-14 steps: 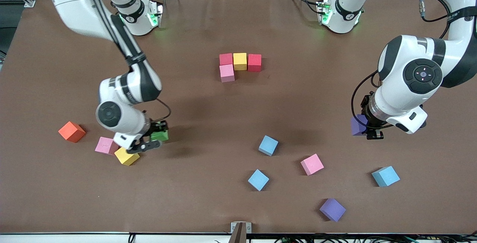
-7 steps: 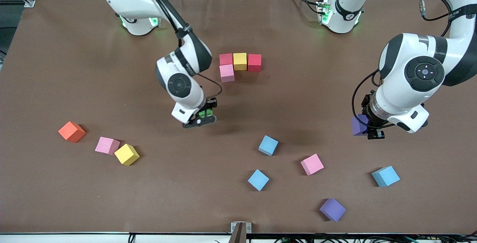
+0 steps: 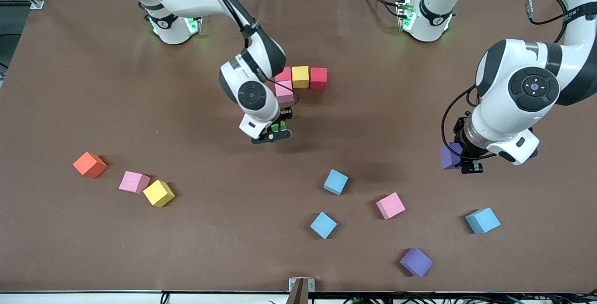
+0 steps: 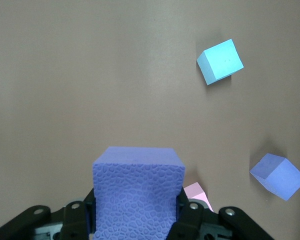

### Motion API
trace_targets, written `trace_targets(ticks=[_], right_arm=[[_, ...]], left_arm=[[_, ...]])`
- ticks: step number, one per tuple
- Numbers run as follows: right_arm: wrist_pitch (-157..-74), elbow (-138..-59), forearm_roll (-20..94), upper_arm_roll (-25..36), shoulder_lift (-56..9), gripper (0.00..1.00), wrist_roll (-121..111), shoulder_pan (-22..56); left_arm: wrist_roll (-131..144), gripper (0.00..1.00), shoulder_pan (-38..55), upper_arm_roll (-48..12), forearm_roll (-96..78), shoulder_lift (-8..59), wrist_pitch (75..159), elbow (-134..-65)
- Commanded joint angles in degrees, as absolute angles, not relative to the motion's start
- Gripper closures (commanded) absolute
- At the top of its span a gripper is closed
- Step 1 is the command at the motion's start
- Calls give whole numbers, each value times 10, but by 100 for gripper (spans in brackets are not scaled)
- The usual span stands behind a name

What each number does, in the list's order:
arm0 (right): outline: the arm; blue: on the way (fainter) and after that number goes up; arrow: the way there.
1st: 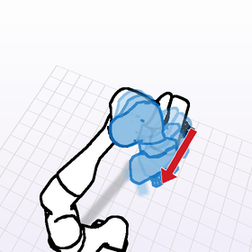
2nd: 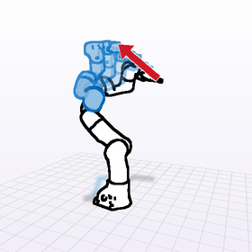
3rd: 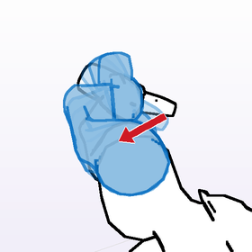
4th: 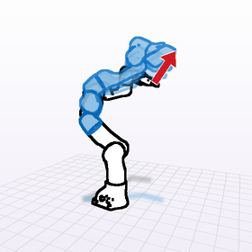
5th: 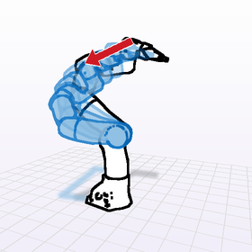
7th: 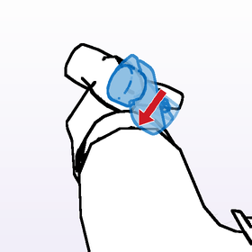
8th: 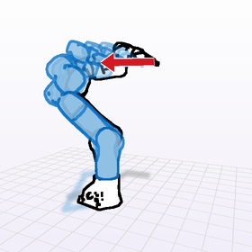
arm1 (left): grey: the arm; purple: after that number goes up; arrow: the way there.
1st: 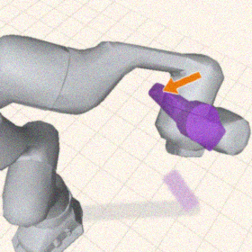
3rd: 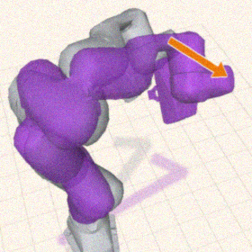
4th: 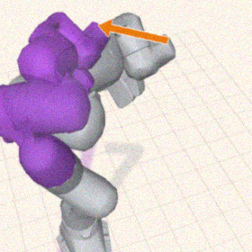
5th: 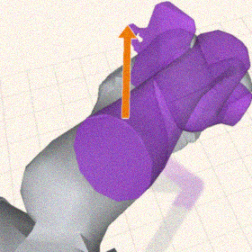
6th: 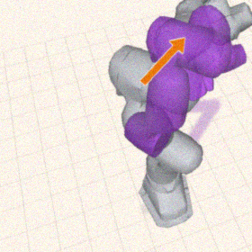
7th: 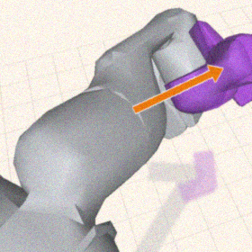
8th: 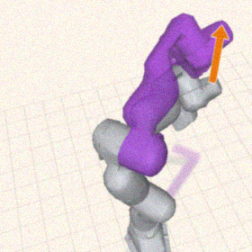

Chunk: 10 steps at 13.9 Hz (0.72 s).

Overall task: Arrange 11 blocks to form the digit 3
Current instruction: 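Lift and carry the green cube with the right gripper to the cube row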

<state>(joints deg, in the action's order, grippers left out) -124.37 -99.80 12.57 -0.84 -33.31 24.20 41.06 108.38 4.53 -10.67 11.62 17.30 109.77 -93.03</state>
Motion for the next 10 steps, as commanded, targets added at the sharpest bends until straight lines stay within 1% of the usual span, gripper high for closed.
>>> trace_targets(ticks=[1,10], right_arm=[[-1244,-1005,138,-2,-332,65,255,429],[-1245,-1005,140,-4,-352,65,275,437]], left_arm=[[1083,89,45,-107,127,162,1090,-935],[1085,89,47,-108,126,162,1089,-937]])
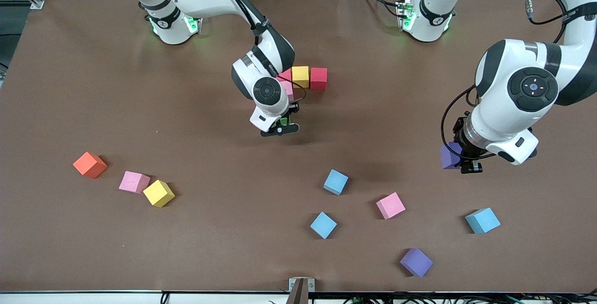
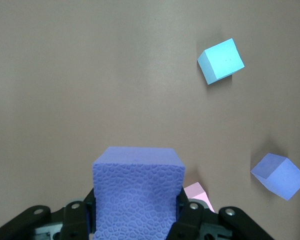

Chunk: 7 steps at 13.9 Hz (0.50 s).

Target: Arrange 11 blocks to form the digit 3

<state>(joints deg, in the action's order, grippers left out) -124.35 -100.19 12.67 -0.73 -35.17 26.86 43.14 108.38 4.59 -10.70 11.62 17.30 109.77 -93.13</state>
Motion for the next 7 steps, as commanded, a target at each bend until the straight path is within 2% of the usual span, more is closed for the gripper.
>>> trace_targets(ticks=[1,7], right_arm=[[-1245,-1005,140,-4,-352,65,275,438],[-1250,-1005,152,-7,-354,66,275,441]], left_arm=[[1084,89,47,-108,126,162,1089,-937],[1084,88,45,-107,127,162,1089,-938]])
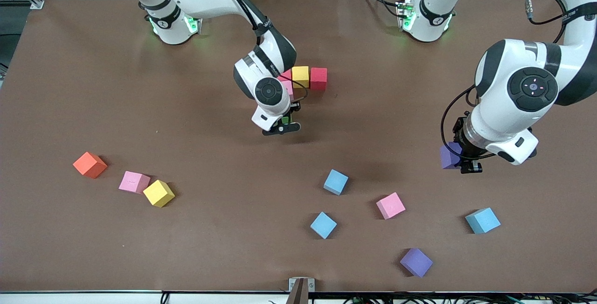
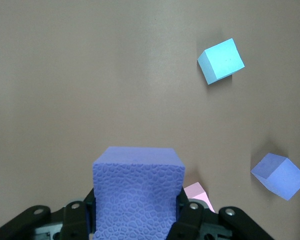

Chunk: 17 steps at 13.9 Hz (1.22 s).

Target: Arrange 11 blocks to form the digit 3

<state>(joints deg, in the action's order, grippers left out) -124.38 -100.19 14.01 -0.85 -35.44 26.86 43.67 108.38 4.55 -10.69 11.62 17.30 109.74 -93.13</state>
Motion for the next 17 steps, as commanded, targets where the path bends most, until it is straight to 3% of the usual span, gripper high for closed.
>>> trace_targets(ticks=[1,17], right_arm=[[-1250,-1005,152,-7,-354,66,275,444],[-1251,-1008,152,-18,-358,66,265,446]], left_arm=[[1084,88,45,-107,127,162,1089,-938],[1089,88,47,-108,127,164,1089,-939]])
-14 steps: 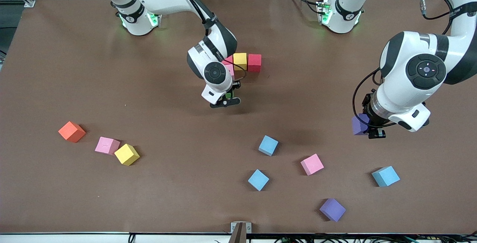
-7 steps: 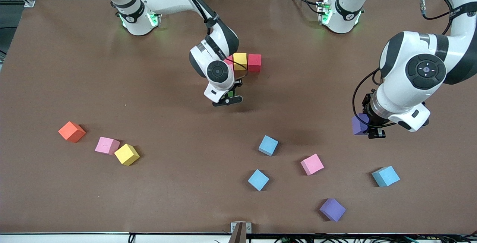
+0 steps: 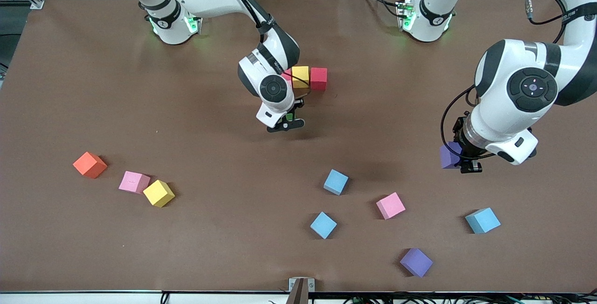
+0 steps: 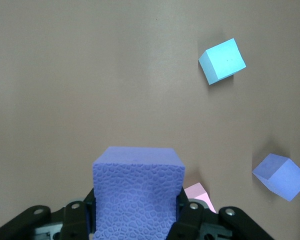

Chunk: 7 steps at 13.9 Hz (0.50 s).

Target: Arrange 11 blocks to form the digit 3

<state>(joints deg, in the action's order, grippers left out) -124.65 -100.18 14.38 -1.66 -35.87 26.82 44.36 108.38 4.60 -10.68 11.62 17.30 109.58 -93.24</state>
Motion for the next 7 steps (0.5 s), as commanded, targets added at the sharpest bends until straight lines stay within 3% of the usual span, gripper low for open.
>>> trace_targets(ticks=[1,7], right_arm=[[-1250,-1009,152,-18,-358,66,261,446],[-1247,-1012,153,-28,-355,66,261,440]], left_arm=[[1090,88,48,-107,127,165,1089,-939],[1111,88,75,-108,127,181,1089,-940]])
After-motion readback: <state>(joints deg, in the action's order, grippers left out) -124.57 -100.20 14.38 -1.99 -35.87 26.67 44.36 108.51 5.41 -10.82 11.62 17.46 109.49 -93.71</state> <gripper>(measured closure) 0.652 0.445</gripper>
